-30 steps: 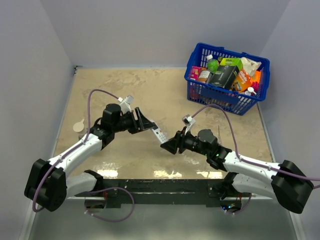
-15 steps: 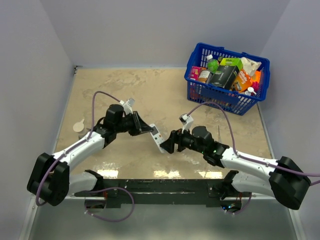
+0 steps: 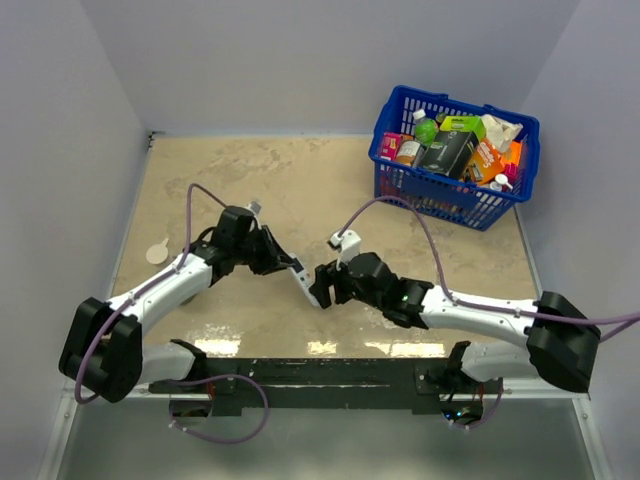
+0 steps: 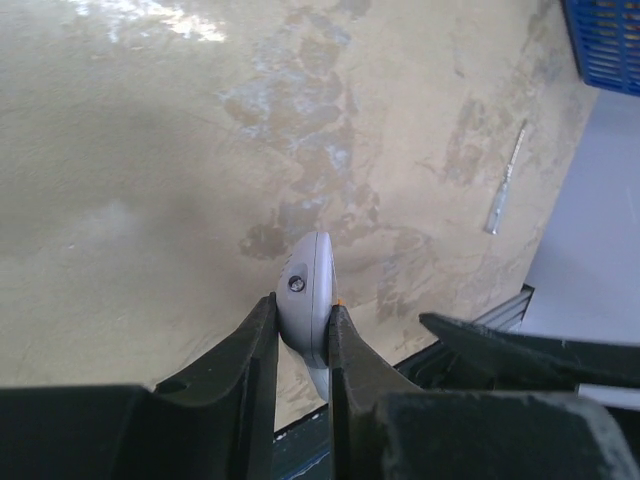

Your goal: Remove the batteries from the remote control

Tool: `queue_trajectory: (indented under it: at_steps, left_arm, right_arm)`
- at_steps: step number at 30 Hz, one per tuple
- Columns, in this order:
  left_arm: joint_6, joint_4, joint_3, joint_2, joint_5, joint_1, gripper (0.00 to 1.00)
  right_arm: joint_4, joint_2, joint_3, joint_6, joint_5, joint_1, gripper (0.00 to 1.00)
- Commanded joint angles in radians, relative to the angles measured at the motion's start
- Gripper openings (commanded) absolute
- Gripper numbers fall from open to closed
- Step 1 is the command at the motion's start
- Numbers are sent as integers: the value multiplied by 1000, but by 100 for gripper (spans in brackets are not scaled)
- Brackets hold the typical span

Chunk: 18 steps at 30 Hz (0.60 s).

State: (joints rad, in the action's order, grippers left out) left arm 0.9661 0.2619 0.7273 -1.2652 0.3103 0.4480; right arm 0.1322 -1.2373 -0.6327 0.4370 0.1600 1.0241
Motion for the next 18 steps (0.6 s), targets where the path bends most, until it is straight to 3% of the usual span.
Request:
queue_trajectory:
  at_steps: [1, 6, 12, 18]
  left_arm:
    - [63, 115, 87, -13, -77, 3, 0]
    - [80, 192, 130, -17, -109, 3, 0]
    - [86, 229, 130, -14, -134, 3, 0]
    - [92, 226, 115, -14, -117, 3, 0]
  right_arm:
    - [-11, -66, -84, -58, 140, 119, 73]
    - [0, -191, -137, -61, 242, 220, 72]
    - [-78, -306, -214, -11, 427, 280, 59]
    - [-23, -324, -193, -3, 437, 287, 52]
